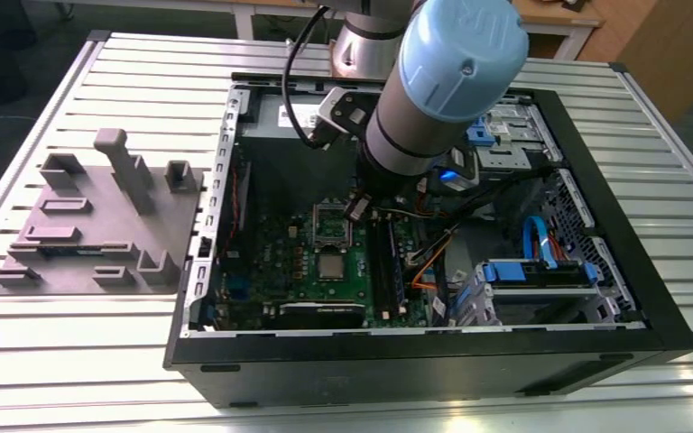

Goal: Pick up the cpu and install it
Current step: 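Close the cpu cover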

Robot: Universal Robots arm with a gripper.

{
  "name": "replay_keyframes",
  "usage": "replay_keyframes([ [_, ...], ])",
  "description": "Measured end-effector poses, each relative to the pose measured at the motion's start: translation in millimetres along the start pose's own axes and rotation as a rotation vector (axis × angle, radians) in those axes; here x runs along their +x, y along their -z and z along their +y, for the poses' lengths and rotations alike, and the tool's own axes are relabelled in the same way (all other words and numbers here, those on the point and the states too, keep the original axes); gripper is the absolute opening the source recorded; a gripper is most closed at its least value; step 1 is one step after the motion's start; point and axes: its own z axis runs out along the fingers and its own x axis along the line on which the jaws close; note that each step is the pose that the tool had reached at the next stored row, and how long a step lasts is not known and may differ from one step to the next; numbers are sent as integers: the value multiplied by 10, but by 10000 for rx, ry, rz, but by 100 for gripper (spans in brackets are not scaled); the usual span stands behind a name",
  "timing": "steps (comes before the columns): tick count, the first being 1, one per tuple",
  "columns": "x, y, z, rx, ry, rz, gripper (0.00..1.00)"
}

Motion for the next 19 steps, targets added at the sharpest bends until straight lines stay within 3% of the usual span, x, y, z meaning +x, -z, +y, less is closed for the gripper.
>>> replay_keyframes([
  [12, 14, -92, -17, 0, -1, 0, 10],
  [14, 13, -93, -17, 26, -4, 40, 10],
  [19, 1, -45, -4, 27, -5, 44, 10],
])
